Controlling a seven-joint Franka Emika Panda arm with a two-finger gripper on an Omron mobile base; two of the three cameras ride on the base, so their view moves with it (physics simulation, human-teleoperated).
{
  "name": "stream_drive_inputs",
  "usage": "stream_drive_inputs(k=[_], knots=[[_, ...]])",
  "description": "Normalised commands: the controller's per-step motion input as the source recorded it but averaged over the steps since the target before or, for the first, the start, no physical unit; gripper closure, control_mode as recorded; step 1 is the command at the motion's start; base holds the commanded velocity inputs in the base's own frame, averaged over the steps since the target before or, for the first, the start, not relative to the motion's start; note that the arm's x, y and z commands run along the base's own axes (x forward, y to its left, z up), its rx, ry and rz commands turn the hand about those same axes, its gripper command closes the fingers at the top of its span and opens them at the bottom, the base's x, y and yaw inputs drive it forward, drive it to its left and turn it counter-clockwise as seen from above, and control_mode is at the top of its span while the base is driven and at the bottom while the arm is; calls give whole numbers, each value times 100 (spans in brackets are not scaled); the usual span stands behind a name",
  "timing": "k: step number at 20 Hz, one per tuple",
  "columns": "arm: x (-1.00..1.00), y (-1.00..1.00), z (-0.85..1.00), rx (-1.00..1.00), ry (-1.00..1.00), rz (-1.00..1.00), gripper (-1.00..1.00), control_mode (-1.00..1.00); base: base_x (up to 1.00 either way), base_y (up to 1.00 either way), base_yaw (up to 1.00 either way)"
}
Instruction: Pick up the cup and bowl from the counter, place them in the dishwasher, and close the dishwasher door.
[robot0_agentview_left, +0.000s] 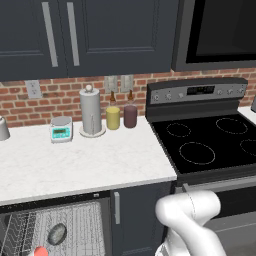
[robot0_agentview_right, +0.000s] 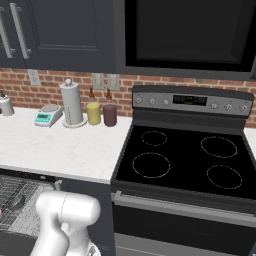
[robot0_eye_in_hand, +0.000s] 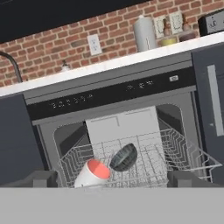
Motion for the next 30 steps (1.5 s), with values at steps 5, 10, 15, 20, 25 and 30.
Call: stream_drive_inputs(k=[5,10,15,20,25,30], knots=[[0,14,-54,0,0,-1,-100,-100,0,0,0],[0,17,-37,-4,0,-3,-100,-100,0,0,0],[0,17,-6,-22,4,-4,-100,-100,0,0,0],[-1,14,-1,-37,8,-5,-100,-100,0,0,0],[0,11,-34,-22,12,-1,-100,-100,0,0,0],[0,18,-20,-15,11,0,-100,-100,0,0,0]])
